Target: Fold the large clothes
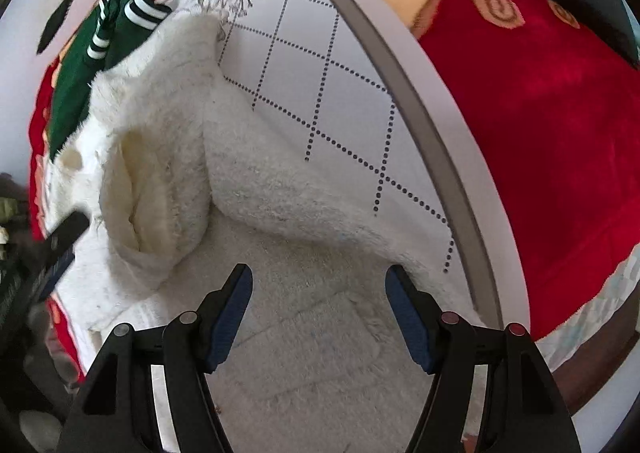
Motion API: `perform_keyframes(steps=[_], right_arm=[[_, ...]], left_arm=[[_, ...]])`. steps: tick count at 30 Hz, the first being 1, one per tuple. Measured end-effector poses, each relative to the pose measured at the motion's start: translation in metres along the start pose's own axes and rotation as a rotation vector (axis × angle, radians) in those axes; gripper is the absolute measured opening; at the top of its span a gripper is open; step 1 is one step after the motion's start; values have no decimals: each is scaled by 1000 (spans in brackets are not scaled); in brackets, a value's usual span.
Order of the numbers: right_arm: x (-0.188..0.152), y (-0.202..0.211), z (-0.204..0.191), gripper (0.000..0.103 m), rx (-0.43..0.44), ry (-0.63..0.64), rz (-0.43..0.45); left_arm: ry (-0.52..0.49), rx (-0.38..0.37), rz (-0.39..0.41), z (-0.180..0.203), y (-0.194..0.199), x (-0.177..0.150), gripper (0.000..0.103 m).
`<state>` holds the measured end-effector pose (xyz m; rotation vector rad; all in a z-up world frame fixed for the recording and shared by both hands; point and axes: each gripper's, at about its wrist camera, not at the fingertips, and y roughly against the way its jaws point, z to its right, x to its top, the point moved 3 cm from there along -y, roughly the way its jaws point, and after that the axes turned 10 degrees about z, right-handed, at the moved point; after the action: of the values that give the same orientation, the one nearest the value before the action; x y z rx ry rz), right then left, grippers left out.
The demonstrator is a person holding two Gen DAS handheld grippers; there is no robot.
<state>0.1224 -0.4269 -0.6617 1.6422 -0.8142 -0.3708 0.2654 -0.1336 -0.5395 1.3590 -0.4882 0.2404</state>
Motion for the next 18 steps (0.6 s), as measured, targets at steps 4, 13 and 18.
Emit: perform_keyframes(steps=[4,13,18], right_arm=[[6,9,-2,71,3,34,15],[16,-29,-42,71,-117,263,-2],[15,-62,-56,10,-159,319,-85]], left_arm=[[100,230,-25,-92,30,-32,87],[154,575,-279,-227,-26,-114,89],[53,596,-182,-212,-37,-92,77]])
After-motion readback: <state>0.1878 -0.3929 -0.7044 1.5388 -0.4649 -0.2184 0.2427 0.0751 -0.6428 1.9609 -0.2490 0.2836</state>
